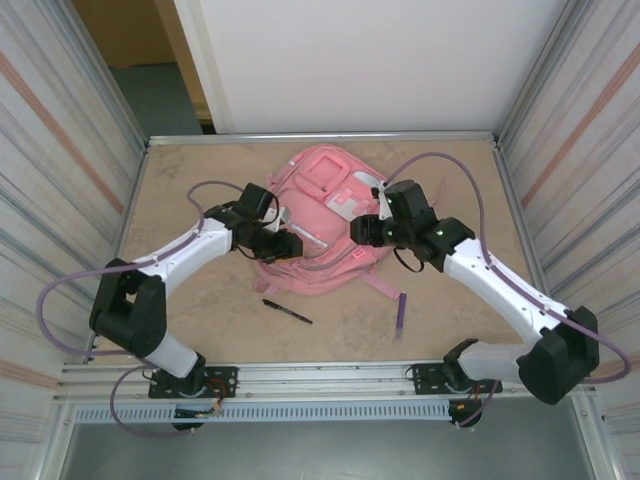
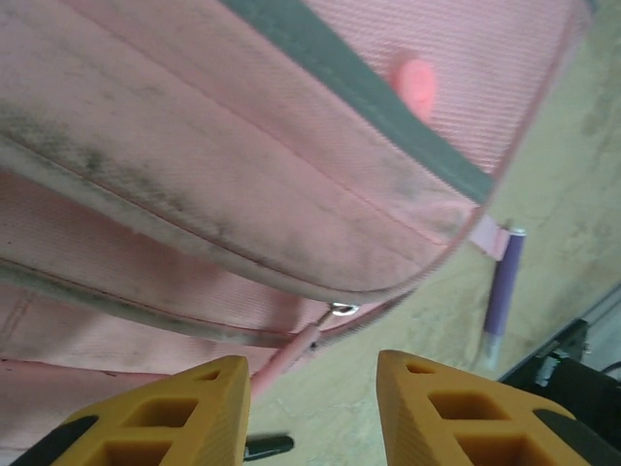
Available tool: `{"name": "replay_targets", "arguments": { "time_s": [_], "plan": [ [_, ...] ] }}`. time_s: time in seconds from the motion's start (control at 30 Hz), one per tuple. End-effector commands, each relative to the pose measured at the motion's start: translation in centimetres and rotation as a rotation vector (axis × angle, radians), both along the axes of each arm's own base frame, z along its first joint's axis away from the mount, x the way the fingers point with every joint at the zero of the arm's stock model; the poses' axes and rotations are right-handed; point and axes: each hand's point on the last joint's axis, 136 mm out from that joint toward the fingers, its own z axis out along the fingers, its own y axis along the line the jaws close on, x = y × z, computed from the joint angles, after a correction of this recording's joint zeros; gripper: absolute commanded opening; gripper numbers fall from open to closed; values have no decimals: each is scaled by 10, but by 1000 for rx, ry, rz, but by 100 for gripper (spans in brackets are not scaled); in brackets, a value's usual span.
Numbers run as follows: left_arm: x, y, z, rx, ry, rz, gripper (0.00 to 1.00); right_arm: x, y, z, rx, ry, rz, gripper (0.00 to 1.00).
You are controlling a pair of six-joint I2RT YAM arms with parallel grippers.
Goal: Pack the student bag
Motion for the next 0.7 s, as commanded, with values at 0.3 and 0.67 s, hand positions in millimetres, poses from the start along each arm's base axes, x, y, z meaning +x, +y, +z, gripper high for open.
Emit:
{"name": "replay_targets", "arguments": {
  "time_s": [0.3,0.67],
  "plan": [
    [-11,-19,-18,-5,54,-98,36,2,-11,19,21,-104,-30,49],
    [-7,-20,-24,79,26,-124,31,-6,-12,13,9,-109,-29,47]
  ]
}}
